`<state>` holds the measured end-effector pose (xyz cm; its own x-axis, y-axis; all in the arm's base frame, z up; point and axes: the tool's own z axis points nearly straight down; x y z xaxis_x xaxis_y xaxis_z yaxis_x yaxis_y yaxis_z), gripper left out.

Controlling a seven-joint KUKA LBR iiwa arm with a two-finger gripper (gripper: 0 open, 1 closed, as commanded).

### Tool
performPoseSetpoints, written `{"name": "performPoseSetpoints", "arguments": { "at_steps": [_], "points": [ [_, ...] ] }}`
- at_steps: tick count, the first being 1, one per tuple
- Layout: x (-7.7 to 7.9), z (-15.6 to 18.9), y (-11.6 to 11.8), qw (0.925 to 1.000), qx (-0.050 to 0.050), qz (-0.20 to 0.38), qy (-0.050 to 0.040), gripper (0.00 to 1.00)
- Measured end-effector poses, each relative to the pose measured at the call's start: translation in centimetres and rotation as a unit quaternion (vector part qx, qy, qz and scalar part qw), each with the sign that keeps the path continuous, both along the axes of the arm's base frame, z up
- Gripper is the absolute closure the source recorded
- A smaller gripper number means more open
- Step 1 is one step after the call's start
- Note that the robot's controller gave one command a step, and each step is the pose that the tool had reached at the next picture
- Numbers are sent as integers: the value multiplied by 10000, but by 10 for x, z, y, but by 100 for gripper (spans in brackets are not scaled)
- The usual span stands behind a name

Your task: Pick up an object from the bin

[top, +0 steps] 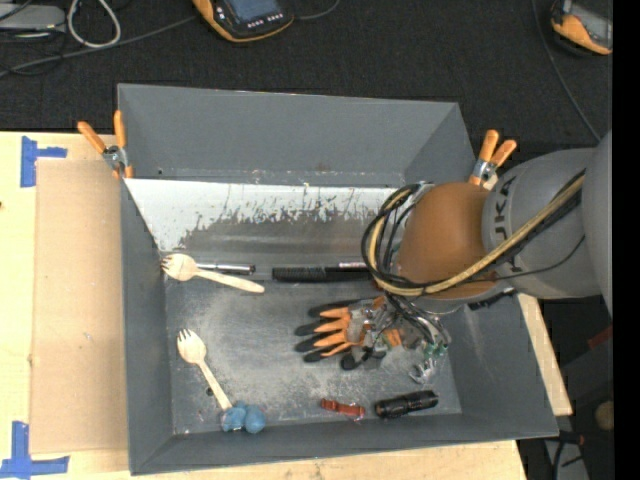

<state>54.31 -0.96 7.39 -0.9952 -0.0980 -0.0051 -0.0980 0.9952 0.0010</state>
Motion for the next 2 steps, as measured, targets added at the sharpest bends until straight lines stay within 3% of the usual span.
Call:
{"name": "performPoseSetpoints", "arguments": {
  "at_steps": [1,2],
  "points": [
    [0,0,0,10000,0,4,-2,100],
    [37,18,3,10000,3,-74,-2,100]
  ]
}}
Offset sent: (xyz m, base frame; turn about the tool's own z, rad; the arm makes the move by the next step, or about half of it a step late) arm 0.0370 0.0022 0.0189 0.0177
